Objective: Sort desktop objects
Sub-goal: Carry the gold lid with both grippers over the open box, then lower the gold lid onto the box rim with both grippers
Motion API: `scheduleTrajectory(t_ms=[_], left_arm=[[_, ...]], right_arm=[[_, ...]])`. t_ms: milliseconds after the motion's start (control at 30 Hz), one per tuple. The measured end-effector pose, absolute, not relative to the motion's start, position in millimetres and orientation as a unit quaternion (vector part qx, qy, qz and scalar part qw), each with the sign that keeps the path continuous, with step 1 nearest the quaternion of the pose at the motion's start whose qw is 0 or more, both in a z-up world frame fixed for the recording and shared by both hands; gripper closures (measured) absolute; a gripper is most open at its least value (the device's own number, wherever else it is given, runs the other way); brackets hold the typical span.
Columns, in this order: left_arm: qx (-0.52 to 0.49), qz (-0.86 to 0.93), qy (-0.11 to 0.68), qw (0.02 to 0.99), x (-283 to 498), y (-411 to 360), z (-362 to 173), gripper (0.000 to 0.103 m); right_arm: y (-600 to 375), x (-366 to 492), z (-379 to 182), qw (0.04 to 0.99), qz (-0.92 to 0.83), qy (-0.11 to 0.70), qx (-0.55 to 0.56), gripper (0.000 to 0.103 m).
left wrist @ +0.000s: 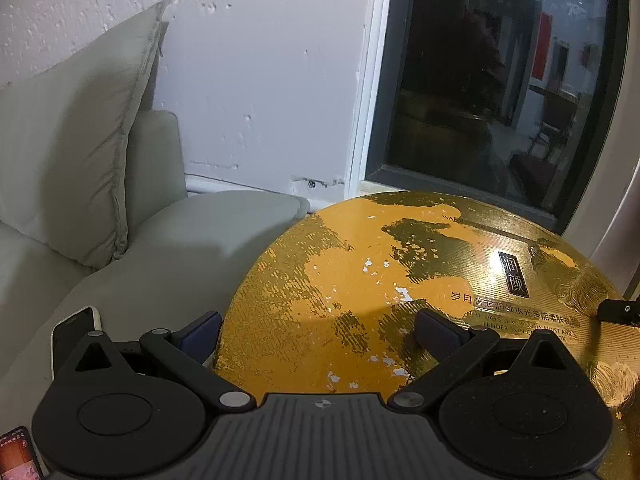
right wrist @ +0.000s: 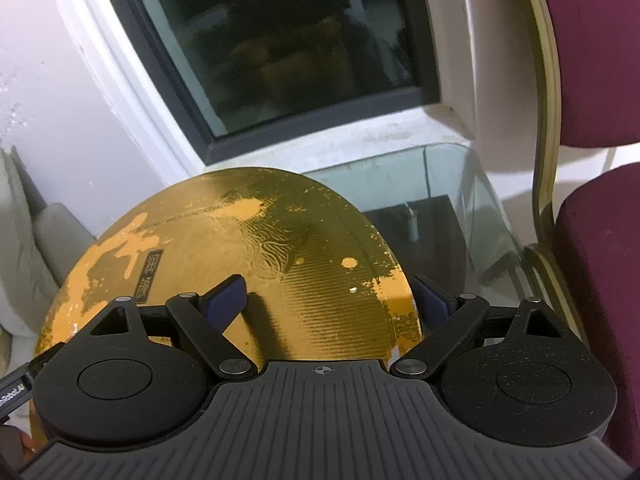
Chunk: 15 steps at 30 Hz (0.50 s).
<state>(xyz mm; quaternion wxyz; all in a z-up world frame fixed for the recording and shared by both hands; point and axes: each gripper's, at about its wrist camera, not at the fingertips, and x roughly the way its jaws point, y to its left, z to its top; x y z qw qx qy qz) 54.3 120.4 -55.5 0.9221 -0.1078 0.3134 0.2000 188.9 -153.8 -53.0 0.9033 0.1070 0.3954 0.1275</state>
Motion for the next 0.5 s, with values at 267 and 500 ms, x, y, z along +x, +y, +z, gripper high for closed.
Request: scheduleTrajectory(t_ms=[267,500], left_arm=[[-0.100,0.202,0.315,0.922,57.5,123.2,-62.0,0.003],[-0.111,0.199,0.310,0.923,53.1,126.2,-72.7,0.002]], right_arm=[[-148.9,192.9,-65.3,0.898,0.125,0.408,0.112,0.011],[-142.7,192.4,-67.2,0.900,0.123,0.408,0.098,0.011]])
